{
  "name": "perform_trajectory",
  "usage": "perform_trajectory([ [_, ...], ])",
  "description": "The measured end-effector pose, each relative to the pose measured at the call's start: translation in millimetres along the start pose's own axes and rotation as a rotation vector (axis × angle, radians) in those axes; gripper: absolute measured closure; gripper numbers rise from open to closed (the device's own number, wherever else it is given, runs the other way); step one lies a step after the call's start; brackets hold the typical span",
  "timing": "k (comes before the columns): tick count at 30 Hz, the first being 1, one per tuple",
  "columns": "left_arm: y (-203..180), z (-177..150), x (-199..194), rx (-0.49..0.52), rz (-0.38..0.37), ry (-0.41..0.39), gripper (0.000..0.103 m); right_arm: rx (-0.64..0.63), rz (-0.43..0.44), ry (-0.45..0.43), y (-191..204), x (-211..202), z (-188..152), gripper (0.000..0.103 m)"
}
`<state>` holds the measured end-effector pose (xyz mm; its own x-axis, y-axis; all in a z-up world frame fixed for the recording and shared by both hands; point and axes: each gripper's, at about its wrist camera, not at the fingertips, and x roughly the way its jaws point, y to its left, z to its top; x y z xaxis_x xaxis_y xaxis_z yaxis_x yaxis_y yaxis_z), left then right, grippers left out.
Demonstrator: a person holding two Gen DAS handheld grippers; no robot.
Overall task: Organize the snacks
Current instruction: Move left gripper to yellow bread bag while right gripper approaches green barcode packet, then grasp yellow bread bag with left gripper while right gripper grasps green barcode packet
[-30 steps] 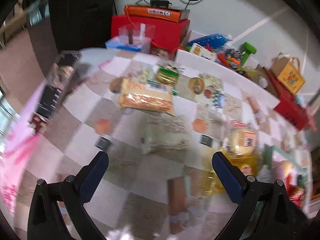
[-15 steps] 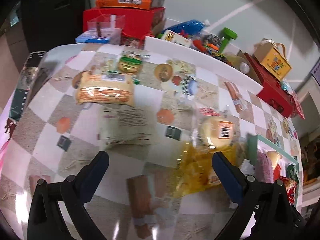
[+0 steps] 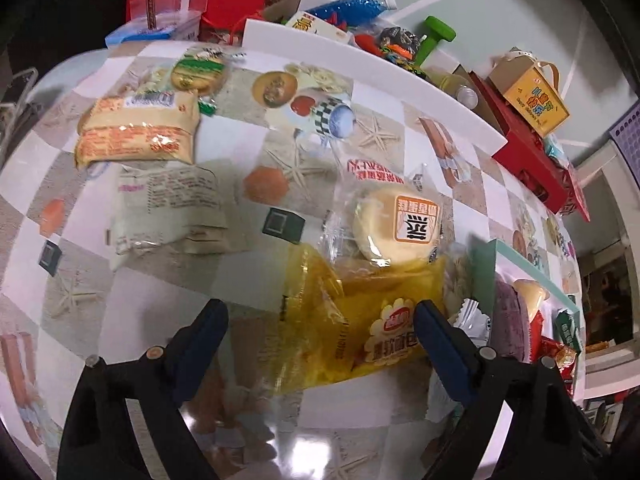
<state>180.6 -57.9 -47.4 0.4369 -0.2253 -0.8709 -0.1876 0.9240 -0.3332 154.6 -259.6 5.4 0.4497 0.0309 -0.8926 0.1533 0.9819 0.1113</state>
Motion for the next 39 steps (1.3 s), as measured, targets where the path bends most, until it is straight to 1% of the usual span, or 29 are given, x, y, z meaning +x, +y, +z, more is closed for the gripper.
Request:
perform_trajectory([
  [2,0,0,4,-0.019,-0.028,0.015,0.009,0.004,0.0,0.004,-2,1,0,0.014],
  [8,0,-1,7,-0.023,-0.02,0.019,0.009,0.004,-0.011,0.012,-2,4,-1,0.014],
  [12,6,-2,4,-0.034,0.005,0.029,0.007,-0.001,-0.007,0.017,-1,5,-2,0.014],
  [16,24,-2,-2,-0.074,0.034,0.023,0.007,-0.016,-0.002,0.016,2,5,-3,0.014],
  [21,48,-1,-11,-0.131,0.053,0.014,0.007,-0.075,0.027,0.01,17,4,-5,0.014],
  [23,58,-1,-14,-0.15,0.064,0.009,0.007,-0.109,0.041,0.002,27,4,-6,0.018],
  [27,73,-1,-22,-0.175,0.092,-0.002,0.008,-0.176,0.084,-0.009,46,5,-9,0.021],
  [29,77,-1,-24,-0.186,0.094,-0.002,0.008,-0.199,0.111,-0.003,54,8,-10,0.024],
  [31,81,-1,-26,-0.196,0.1,-0.001,0.008,-0.216,0.132,0.012,60,14,-10,0.024],
  [33,84,-1,-28,-0.205,0.107,-0.004,0.008,-0.227,0.128,0.029,64,21,-11,0.024],
  [36,90,-1,-32,-0.223,0.116,-0.012,0.008,-0.245,0.104,0.031,65,29,-10,0.024],
  [39,90,2,-38,-0.219,0.125,-0.027,0.008,-0.234,0.099,0.044,63,38,-9,0.024],
])
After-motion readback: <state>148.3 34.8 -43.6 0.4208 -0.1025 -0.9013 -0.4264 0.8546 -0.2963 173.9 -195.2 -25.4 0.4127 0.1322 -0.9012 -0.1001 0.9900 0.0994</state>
